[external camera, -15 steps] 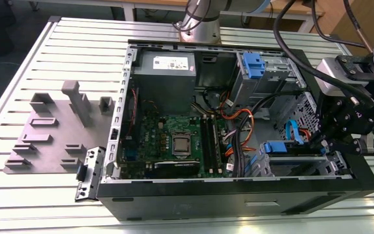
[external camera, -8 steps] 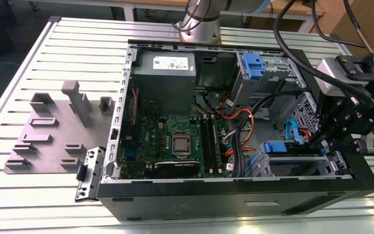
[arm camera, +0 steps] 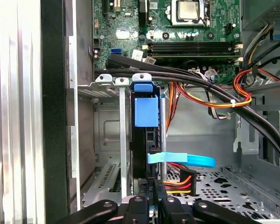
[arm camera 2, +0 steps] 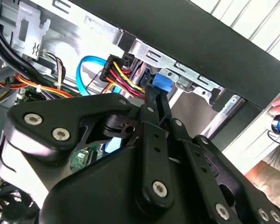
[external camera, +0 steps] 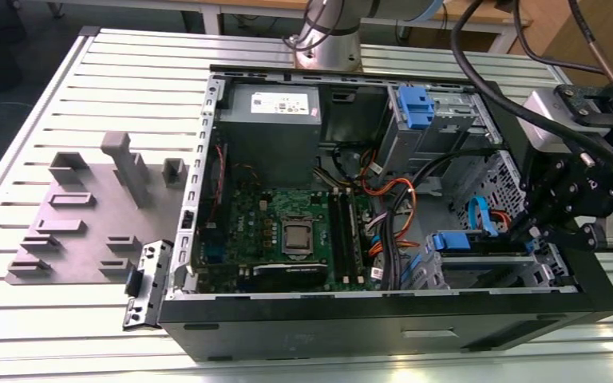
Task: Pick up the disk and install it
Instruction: 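Insert the second disk wire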
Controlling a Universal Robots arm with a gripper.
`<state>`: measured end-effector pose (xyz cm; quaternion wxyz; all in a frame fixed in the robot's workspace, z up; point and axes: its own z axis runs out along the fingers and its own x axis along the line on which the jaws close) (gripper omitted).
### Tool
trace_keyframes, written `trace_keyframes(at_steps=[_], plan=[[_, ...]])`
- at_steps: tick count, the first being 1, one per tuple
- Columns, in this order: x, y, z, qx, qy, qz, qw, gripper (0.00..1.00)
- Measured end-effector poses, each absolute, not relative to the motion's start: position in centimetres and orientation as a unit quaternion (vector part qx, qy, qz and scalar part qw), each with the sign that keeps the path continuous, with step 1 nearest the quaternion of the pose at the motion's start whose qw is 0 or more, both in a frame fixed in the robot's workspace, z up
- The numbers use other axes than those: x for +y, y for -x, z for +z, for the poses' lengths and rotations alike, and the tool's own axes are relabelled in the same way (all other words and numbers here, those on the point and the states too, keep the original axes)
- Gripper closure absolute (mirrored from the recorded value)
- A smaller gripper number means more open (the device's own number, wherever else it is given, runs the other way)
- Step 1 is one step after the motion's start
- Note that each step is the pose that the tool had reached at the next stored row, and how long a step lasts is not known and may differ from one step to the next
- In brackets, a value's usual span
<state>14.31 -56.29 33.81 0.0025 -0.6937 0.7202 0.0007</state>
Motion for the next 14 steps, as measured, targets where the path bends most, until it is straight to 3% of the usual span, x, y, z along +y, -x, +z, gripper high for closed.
trace_keyframes(at_steps=[14], plan=[[-55.69,-13.59,33.72,0.720,0.694,-0.001,0.005,0.83]])
